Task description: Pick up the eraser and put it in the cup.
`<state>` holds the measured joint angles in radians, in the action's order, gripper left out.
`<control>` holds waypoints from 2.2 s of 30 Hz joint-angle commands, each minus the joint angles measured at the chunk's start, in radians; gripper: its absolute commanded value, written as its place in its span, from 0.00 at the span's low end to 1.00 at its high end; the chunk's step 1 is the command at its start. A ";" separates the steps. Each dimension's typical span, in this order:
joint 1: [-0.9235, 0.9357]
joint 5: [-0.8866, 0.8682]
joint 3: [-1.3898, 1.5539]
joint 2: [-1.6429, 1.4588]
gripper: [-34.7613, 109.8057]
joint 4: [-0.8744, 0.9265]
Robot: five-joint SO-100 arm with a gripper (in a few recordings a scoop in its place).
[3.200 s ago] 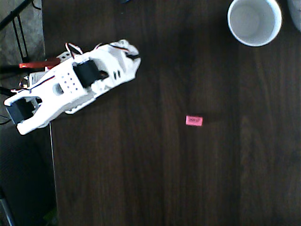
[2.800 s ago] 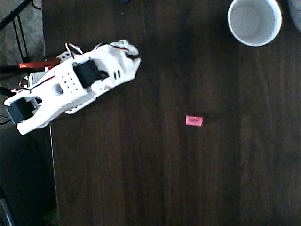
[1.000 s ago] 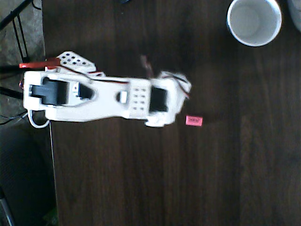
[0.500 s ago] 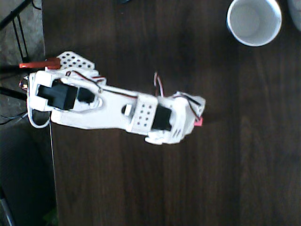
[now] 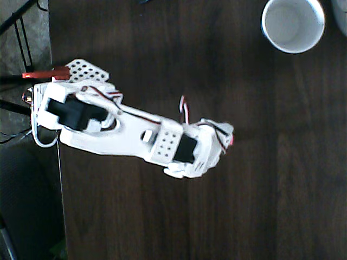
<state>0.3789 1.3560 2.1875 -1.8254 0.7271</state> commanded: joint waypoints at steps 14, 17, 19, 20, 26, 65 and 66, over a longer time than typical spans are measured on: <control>-0.003 0.021 -0.074 0.130 0.38 -0.063; -0.003 0.025 -0.080 0.153 0.38 -0.063; -0.003 0.026 -0.080 0.163 0.38 -0.063; -0.003 0.032 -0.080 0.169 0.38 -0.063; -0.012 0.052 -0.080 0.206 0.37 -0.066; -0.410 -0.170 -0.290 -0.313 0.24 0.341; -0.428 -0.176 -0.333 -0.299 0.24 0.353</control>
<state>-0.0015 1.1827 1.9558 -2.1062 1.0186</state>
